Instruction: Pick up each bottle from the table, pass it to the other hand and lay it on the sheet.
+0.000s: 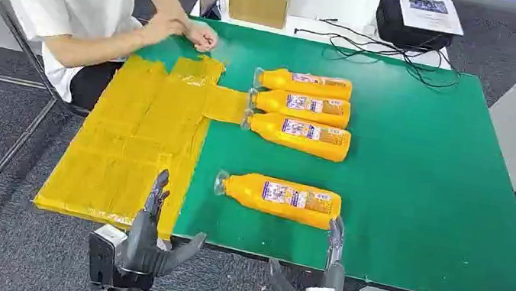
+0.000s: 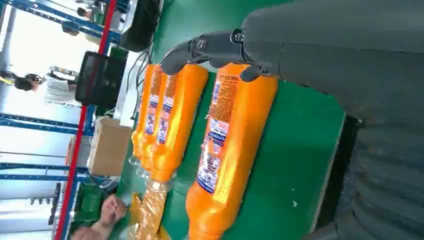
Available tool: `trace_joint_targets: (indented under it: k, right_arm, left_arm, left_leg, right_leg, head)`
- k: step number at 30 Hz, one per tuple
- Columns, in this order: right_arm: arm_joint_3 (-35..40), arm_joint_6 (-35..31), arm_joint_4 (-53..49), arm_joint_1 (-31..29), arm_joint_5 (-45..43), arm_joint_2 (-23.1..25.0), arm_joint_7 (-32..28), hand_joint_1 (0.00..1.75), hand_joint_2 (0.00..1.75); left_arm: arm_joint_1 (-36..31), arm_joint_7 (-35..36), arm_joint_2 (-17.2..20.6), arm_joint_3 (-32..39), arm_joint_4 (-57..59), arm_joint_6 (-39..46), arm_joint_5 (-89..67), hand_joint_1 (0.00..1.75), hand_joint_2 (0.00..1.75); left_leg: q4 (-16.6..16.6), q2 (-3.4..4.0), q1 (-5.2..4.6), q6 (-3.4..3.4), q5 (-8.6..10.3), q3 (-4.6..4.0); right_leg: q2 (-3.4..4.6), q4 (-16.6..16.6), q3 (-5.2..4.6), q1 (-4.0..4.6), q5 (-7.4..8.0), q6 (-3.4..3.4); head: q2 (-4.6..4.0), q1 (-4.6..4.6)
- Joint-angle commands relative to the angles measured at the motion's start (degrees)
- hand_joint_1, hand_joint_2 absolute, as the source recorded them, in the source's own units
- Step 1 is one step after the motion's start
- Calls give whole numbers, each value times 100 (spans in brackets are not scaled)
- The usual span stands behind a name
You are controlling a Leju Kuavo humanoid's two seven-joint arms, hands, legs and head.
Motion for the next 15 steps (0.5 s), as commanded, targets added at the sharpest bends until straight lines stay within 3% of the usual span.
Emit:
trace_joint_targets:
  k: [1,3,15]
  right_arm:
    - [98,74,49,-112,114,-138,-3,0,175]
    - [79,-209,79,-99,363,-135,-5,0,175]
    - [34,-204,101,-174,374,-204,37,0,175]
  left_arm:
    - [-124,-32,152,-87,202,-146,5,0,175]
    - [-93,-27,173,-121,199,-197,-27,0,175]
    - [-132,-27,160,-125,241,-213,-33,0,175]
  left_leg:
    - [-5,-5,2,-7,-4,15]
    - [-3,-3,6,-10,-10,26]
    - [-6,-1,3,-8,-5,18]
  right_leg:
    - [5,-4,14,1,-4,-7]
    - [10,-3,25,4,-9,-11]
    - [9,-5,17,2,-4,-8]
  head:
    - [0,-2]
    - [0,-2]
    - [0,-2]
